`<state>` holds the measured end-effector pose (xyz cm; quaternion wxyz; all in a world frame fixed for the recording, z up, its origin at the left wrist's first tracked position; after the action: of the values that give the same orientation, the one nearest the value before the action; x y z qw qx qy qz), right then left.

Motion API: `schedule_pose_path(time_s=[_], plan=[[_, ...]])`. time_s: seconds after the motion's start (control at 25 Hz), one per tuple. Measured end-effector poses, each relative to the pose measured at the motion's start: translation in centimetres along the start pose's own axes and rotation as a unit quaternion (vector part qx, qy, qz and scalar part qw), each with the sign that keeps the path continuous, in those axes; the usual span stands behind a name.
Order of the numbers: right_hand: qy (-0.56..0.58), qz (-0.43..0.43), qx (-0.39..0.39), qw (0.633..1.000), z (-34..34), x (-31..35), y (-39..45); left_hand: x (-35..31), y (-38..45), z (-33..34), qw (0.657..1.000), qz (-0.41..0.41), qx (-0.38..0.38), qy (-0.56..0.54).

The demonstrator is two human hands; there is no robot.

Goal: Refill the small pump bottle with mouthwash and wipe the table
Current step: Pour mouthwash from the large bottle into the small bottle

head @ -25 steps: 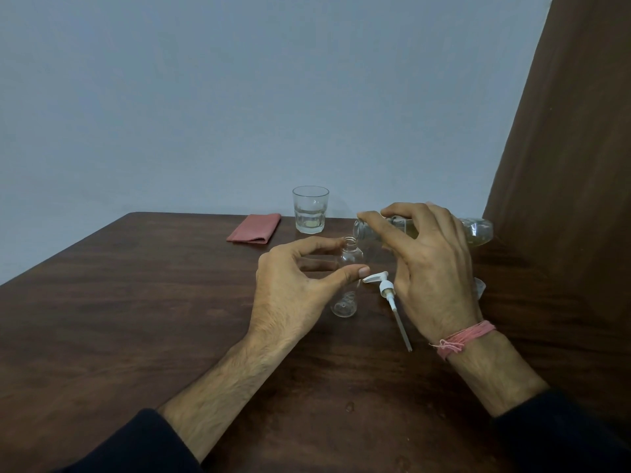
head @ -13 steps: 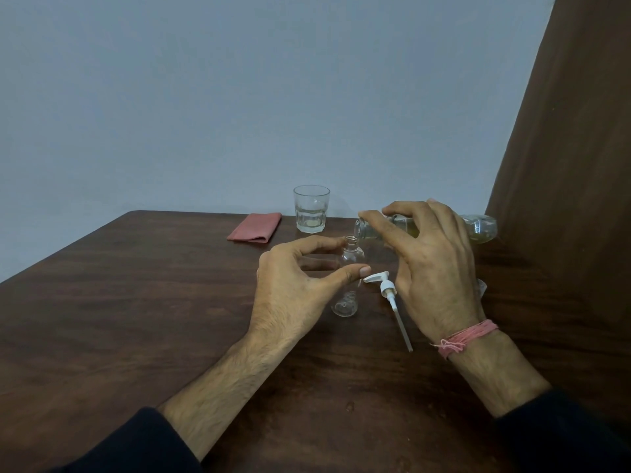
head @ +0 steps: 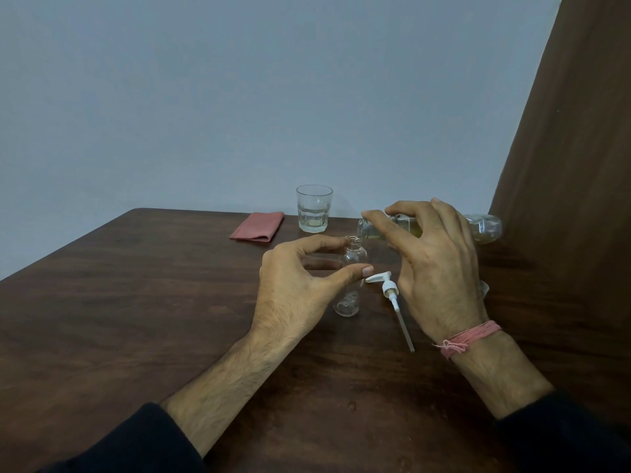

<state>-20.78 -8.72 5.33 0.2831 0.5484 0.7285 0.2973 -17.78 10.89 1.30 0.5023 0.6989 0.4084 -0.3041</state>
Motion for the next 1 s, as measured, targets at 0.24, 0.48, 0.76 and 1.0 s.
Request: schedule_pose_path(time_s=[0.24,0.48,0.76,1.0], plan=[[0.001,0.002,0.002,1.000,0.01,0.00,0.07,0.08,0.05,0.00,1.000,0.002,-0.001,0.007],[-0.002,0.002,-0.003,1.000,0.03,-0.06,0.07,0.05,0.09,0.02,1.000,0.006,-0.005,0.001],[-0.006,0.004,0.000,1.000,-0.03,0.03,0.06,0.08,0.02,0.06,1.000,0.004,-0.001,-0.006],[-0.010,0.004,-0.003,1.000,0.02,0.05,0.04,0.04,0.03,0.02,1.000,0.008,0.000,0.004]])
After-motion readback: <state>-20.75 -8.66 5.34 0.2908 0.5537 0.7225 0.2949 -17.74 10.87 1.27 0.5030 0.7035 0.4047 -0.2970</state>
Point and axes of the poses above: each hand's wrist, its own y-axis towards the middle knuckle, its own z-axis out of the palm, x = y × z, the point moved 4 cm from there along y, towards the middle knuckle, and after that the axes turned 11 degrees about x, right-handed, at the moved point
